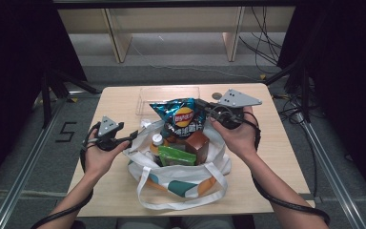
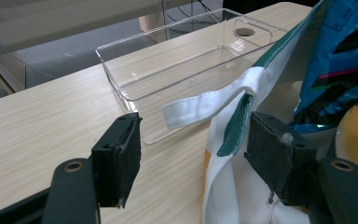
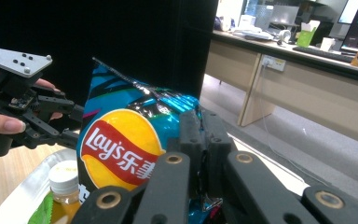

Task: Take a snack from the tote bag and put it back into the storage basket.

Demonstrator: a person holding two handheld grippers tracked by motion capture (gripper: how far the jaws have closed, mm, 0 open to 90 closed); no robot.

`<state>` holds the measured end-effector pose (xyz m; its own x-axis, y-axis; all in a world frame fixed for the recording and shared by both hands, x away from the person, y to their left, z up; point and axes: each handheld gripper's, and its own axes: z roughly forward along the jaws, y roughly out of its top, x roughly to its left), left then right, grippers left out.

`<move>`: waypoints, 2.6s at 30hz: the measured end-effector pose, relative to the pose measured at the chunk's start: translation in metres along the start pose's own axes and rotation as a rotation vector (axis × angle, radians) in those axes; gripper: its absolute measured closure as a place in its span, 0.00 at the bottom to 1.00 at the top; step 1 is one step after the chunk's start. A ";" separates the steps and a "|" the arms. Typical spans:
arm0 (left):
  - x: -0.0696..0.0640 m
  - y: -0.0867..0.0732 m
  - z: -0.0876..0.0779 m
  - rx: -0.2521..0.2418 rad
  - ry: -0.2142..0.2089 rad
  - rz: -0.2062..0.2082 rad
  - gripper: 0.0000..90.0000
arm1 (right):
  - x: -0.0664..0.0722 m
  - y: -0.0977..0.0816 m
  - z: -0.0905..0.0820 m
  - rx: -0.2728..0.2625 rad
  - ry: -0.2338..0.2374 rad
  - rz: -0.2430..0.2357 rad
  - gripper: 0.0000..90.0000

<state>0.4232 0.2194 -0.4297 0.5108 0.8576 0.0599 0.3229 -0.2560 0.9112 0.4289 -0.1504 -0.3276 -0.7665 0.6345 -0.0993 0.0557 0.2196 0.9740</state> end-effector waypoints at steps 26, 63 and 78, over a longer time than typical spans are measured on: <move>0.001 0.001 -0.001 -0.013 0.003 -0.020 0.39 | -0.003 0.032 -0.004 -0.112 -0.038 -0.006 0.99; 0.003 0.001 -0.002 -0.020 0.011 -0.030 0.39 | -0.011 0.064 -0.005 -0.183 -0.067 0.006 0.99; 0.002 0.002 -0.001 -0.026 0.012 -0.024 0.39 | -0.017 0.074 -0.004 -0.190 -0.083 0.007 0.99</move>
<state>0.4238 0.2217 -0.4275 0.4937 0.8686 0.0425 0.3142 -0.2237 0.9226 0.4436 -0.1480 -0.2532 -0.7109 0.6960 -0.1013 -0.0673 0.0760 0.9948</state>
